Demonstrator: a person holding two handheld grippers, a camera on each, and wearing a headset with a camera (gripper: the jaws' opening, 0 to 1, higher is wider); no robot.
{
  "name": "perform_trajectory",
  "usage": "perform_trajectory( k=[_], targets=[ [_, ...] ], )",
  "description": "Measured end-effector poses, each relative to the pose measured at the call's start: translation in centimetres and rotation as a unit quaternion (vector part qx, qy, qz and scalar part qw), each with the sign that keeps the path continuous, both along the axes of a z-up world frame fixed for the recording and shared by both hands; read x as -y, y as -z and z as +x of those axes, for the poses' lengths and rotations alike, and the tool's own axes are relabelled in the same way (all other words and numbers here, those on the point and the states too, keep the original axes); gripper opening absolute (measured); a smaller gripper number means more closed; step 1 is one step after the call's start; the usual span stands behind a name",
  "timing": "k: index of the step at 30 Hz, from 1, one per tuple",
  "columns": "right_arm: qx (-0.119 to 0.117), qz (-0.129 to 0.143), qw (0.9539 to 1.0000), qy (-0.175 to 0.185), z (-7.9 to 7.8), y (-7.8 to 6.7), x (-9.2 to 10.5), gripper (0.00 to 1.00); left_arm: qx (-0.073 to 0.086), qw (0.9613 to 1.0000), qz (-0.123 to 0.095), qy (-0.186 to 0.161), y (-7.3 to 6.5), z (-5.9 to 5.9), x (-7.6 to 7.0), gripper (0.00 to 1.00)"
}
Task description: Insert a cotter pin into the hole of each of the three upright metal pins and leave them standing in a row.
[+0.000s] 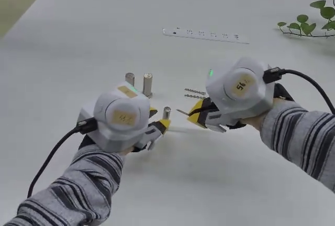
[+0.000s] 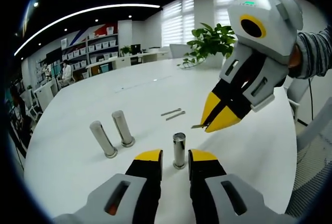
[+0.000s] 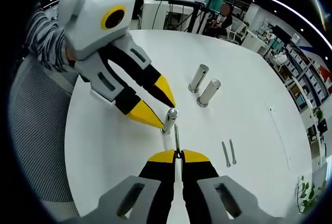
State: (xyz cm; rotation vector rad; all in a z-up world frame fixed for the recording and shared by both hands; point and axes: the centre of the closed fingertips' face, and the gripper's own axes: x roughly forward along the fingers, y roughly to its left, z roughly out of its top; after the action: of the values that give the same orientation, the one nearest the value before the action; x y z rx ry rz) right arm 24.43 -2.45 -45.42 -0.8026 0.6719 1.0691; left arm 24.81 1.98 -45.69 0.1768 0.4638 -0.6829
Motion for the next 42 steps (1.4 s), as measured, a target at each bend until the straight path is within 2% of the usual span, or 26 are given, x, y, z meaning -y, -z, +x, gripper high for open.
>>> perform_trajectory(
  k=[4,7,14,20,26,35,42],
  targets=[
    [0.001,-0.006,1.0,-0.005,0.2,0.3,-0.2,0.0,-0.005,1.0,0.002,0.001,0.5,0.2,0.3,0.15],
    [0.0,-0.01,0.9999,-0.007,0.2,0.6,-0.3,0.0,-0.004,1.0,0.006,0.006,0.6,0.2,0.6,0.14],
    [0.001,-0.017,0.9997,-0.017,0.2,0.8,-0.6,0.0,-0.007,1.0,0.001,0.003,0.9,0.6,1.0,0.11],
    [-0.001,-0.017,0.9996,-0.021,0.3,0.8,-0.7,0.0,-0.02,0.9998,-0.01,-0.003,1.3,0.8,1.1,0.08],
    [-0.001,-0.02,0.9994,-0.027,0.3,0.8,-0.9,0.0,-0.023,0.9997,-0.006,0.0,1.6,0.6,1.3,0.06],
    [0.006,-0.04,0.9983,-0.043,0.0,0.6,-0.9,0.0,-0.02,0.9998,-0.001,-0.001,1.8,0.6,1.3,0.05],
    [0.014,-0.039,0.998,-0.049,0.1,-0.1,-1.4,0.0,-0.018,0.9998,-0.003,0.0,1.8,0.6,1.3,0.05]
  ],
)
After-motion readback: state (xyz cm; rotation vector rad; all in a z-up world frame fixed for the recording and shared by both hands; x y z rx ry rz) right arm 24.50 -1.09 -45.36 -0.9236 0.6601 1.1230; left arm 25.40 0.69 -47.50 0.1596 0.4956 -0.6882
